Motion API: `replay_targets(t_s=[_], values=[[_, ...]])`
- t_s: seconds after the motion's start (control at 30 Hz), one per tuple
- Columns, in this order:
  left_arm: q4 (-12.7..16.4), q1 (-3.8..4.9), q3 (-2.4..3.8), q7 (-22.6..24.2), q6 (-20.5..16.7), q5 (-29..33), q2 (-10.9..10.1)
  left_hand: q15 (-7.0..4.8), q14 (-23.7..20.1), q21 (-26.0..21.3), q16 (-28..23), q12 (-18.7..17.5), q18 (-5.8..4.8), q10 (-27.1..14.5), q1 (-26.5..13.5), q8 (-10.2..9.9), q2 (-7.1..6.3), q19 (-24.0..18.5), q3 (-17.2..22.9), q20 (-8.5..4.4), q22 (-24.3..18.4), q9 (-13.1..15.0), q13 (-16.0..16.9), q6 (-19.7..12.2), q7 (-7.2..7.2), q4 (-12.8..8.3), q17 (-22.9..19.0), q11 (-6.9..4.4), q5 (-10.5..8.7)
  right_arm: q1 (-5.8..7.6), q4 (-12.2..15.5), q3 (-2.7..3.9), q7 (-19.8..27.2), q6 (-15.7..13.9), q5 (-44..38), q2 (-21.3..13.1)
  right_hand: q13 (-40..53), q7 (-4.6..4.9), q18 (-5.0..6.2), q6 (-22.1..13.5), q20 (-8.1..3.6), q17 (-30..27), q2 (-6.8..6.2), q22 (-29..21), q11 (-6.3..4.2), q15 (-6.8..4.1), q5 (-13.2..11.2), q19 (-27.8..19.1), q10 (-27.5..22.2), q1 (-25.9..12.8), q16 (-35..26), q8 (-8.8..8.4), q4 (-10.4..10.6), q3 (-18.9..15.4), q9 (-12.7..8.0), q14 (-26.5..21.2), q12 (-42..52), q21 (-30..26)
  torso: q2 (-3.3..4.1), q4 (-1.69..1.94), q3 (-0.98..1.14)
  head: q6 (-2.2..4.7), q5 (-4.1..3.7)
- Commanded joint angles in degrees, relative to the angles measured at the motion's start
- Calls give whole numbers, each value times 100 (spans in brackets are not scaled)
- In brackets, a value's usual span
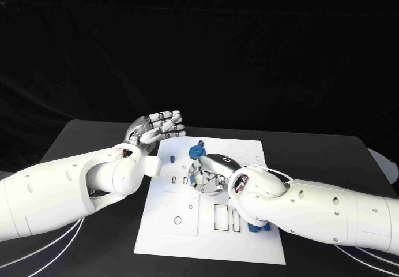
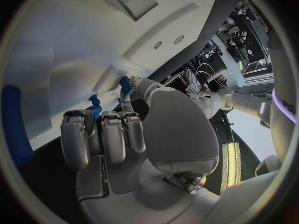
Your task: Assemble the parts on the task board
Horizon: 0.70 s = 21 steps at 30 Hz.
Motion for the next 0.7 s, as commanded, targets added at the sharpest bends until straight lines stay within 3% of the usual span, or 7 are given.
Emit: replay_targets(t_s=[0.03,0.37,0.7], values=[[7,5,4,33,61,6,11,17,0,-25,-29,-22,47,26,55,-8,1,-20,18,-2,-10,7,1,17,325,-18,7,-1,-3,-6,17,0,24,-145,-78,9,1216,-46,10,59,-47,1508,3,1062,-34,-41,40,249,349,-47,32,198,25,-3,258,618,6,6,0,3,0,2,12],[10,5,4,30,64,6,7,19,1,-26,-37,-24,47,32,61,-9,0,-21,21,-2,-13,8,1,20,328,-12,10,2,-5,-7,-40,0,18,-65,-72,39,1205,-46,11,54,-48,1508,-10,1057,-35,-42,37,246,341,-70,32,199,33,-12,260,618,-3,0,-2,-15,0,-3,22],[15,5,4,26,67,6,4,19,1,-26,-37,-24,47,32,61,-9,0,-21,21,-2,-13,8,1,20,328,-12,10,2,-5,-22,-146,-1,-16,102,-72,104,1203,-39,13,21,-49,1508,-37,1052,-30,-40,-3,241,339,-118,32,188,51,-29,258,618,-5,-8,3,-2,1,-22,25]])
